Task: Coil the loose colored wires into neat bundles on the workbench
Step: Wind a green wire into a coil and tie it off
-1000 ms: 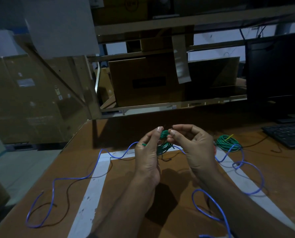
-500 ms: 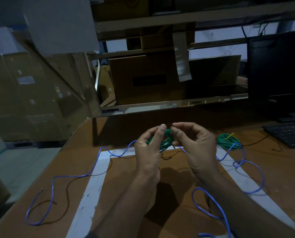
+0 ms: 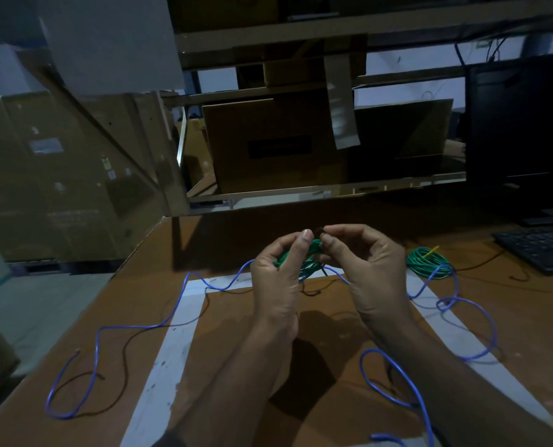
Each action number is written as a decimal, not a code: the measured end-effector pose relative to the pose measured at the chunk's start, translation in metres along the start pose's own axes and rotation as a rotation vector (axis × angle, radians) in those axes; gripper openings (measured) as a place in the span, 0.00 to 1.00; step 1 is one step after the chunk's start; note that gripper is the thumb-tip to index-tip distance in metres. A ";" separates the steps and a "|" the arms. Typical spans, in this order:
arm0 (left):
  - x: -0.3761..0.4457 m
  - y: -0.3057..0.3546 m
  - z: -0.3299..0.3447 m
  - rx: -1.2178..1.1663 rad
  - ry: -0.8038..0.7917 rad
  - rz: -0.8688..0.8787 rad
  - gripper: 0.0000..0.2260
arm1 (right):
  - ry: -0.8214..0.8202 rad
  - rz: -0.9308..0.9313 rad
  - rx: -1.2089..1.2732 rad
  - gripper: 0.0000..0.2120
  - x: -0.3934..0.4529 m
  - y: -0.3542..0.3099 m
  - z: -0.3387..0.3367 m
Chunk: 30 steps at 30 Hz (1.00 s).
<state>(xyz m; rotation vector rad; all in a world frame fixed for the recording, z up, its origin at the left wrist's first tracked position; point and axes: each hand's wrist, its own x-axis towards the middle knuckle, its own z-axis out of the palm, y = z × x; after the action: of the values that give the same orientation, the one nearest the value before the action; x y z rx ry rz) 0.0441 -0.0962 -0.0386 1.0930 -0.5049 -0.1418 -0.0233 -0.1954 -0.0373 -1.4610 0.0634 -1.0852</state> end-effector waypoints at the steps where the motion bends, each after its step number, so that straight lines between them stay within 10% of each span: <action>1: 0.000 0.000 0.000 -0.002 0.002 0.001 0.10 | -0.003 0.002 0.002 0.06 0.000 0.000 0.000; 30: -0.001 0.001 0.000 -0.002 -0.017 -0.012 0.09 | 0.020 -0.021 -0.006 0.06 0.000 0.001 0.000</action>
<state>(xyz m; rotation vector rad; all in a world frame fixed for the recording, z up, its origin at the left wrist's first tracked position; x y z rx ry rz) 0.0427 -0.0955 -0.0377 1.0944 -0.5131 -0.1623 -0.0228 -0.1955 -0.0377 -1.4591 0.0652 -1.1175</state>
